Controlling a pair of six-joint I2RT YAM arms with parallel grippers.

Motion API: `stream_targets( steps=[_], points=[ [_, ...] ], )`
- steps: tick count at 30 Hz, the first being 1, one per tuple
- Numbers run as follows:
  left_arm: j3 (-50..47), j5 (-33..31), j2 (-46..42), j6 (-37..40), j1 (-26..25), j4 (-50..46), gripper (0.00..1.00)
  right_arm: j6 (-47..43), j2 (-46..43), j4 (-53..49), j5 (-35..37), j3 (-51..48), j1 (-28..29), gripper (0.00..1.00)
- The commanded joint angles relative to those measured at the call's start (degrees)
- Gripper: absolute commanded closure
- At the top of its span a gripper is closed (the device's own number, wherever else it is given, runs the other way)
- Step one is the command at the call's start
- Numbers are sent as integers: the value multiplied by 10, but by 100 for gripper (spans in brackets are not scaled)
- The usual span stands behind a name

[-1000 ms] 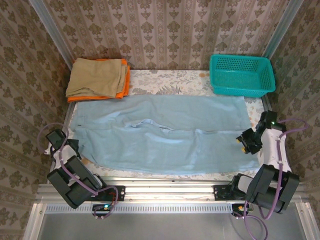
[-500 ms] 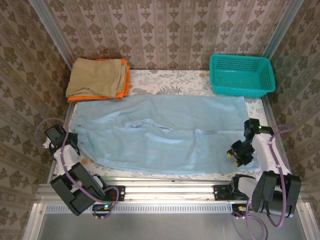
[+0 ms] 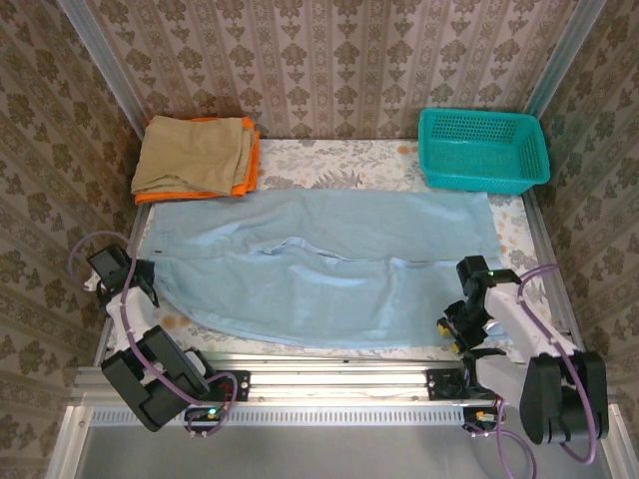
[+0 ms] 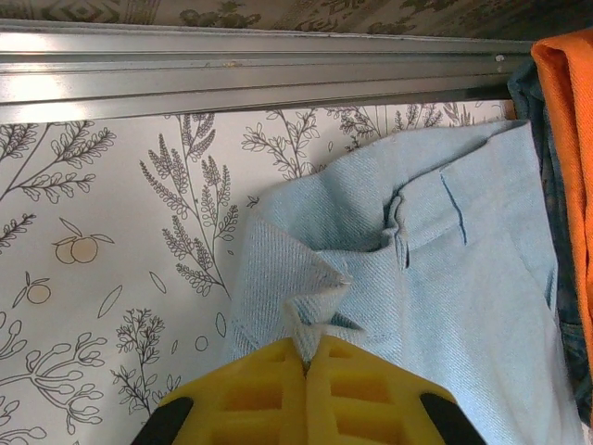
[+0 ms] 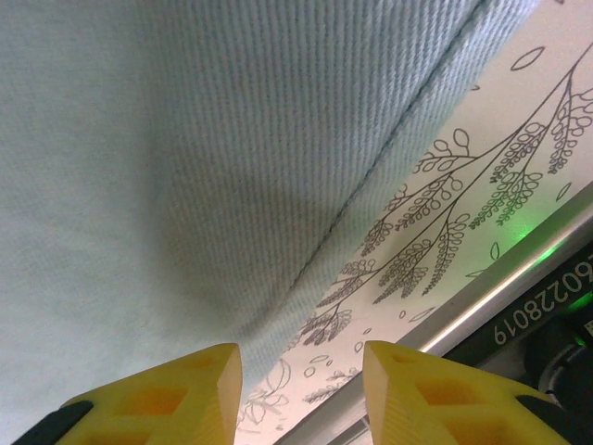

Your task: Fold and stack the trousers

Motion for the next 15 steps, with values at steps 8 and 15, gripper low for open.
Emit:
stream_targets(
  steps=[8,15],
  points=[
    [19,2,-35,-17,-3,-22,100,59,38,5,47,21,64,57],
    [19,5,-39,-24,-8,-19,100,87,44,7,61,29,101,60]
  ],
)
